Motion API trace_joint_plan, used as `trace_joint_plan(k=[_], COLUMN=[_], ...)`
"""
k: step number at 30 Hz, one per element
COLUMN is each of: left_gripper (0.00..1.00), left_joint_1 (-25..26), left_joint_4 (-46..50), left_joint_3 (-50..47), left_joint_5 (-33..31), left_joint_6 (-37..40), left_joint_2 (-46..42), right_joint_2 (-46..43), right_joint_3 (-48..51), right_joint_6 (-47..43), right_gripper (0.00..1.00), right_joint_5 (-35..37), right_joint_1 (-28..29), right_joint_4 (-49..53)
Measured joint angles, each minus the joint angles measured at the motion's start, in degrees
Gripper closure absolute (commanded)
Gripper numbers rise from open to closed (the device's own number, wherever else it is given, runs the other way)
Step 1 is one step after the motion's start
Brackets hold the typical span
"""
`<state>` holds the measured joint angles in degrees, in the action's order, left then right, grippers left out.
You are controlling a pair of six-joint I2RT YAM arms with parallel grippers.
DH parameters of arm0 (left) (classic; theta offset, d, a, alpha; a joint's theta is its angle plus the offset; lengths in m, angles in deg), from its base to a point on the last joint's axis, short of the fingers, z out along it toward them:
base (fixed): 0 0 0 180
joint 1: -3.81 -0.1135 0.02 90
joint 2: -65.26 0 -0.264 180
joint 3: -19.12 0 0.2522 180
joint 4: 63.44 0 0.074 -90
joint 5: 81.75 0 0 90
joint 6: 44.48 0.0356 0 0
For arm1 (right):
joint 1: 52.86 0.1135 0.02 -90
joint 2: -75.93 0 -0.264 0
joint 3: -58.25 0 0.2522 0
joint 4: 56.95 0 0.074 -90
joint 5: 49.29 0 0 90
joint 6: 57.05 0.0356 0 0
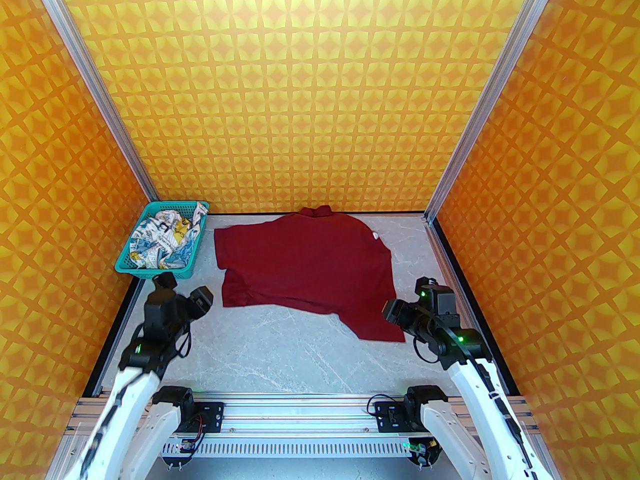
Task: Fold and stack the mixed laundry pile
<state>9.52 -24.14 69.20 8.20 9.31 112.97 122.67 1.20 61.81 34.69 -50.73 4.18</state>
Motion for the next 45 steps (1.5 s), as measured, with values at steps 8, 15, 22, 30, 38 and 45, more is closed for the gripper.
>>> trace_joint_plan(k=[8,15,22,30,38,45], left_gripper=[0.51,0.56,0.56,0.58,0.59,0.66], left_joint_1=[6.71,8.13,10.8,12.61,14.4,15.28], left_joint_4=[-0.9,-0.68,1.29,5.44,6.82,7.06], left_joint_3=[12.37,18.8,20.98,18.62,18.67,19.47], left_joint_5=[0.02,-0.02,-0.48,-2.64,-3.04,-3.48], left_joint_6=[1.42,2.45,1.62,-3.23,-5.18,-5.62], left_joint_2=[30.56,45.57,48.22,45.07,46.21,49.57], right_joint_2=[18.58,29.64,32.09,32.57,32.61,32.61], right_joint_3=[-6.6,-8.13,-8.74,-8.74,-8.72,-8.72], right_joint_6=[-0.59,-0.66,-0.7,-1.05,-1.25,-1.73], right_gripper=[0.4,0.41,0.41,0.42,0.42,0.42], right_joint_5=[0.13,-0.28,-1.11,-1.11,-1.09,-1.07], right_joint_1=[10.23,14.25,15.43,15.43,15.43,15.43], right_joint_4=[-6.16,-10.97,-13.4,-14.1,-14.45,-14.69])
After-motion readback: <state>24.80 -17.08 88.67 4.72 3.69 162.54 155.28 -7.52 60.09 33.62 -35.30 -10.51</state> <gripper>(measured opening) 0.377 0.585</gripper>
